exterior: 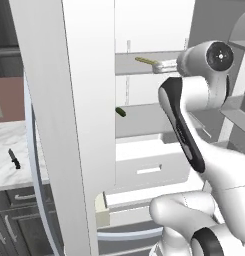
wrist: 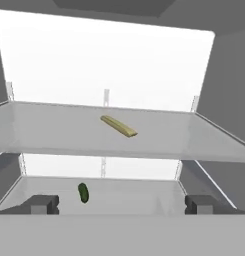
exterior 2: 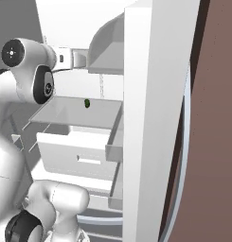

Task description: Retrieve the butter from the fridge and place it on a plate on the dining table. Then retrieve the butter knife by the fridge and place it near the plate.

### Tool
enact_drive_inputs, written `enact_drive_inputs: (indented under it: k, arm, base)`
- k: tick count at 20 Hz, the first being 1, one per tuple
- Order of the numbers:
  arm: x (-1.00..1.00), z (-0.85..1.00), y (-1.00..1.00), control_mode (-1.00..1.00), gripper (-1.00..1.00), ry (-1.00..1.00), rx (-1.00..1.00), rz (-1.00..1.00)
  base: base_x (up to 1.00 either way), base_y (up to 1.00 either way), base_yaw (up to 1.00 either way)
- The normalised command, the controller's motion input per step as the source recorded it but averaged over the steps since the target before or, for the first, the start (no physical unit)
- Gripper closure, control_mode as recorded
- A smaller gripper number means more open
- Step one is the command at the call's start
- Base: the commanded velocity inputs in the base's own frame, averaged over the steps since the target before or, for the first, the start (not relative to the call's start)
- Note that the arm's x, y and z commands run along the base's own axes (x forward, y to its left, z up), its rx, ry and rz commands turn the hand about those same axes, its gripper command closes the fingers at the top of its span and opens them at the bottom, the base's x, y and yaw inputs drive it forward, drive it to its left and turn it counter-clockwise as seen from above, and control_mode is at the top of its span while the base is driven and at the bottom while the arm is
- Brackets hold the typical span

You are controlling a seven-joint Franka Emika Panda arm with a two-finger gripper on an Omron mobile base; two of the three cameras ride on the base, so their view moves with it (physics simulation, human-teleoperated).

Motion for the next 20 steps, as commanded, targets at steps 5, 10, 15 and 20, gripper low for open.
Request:
enact_drive_inputs:
  k: [5,10,15,20]
  arm:
    - [0.71,0.00,-0.20,-1.00,-1.00,0.13,0.04,0.00]
    - [0.69,0.00,-0.12,-1.00,-1.00,0.13,0.07,0.01]
    - [0.73,0.00,-0.03,-1.00,-1.00,0.08,0.05,0.00]
    - [0.67,-0.03,0.00,-1.00,-1.00,0.07,0.00,0.00]
  base:
    - [0.00,0.00,0.00]
    - [0.00,0.00,0.00]
    - [0.00,0.00,0.00]
    - [0.00,0.00,0.00]
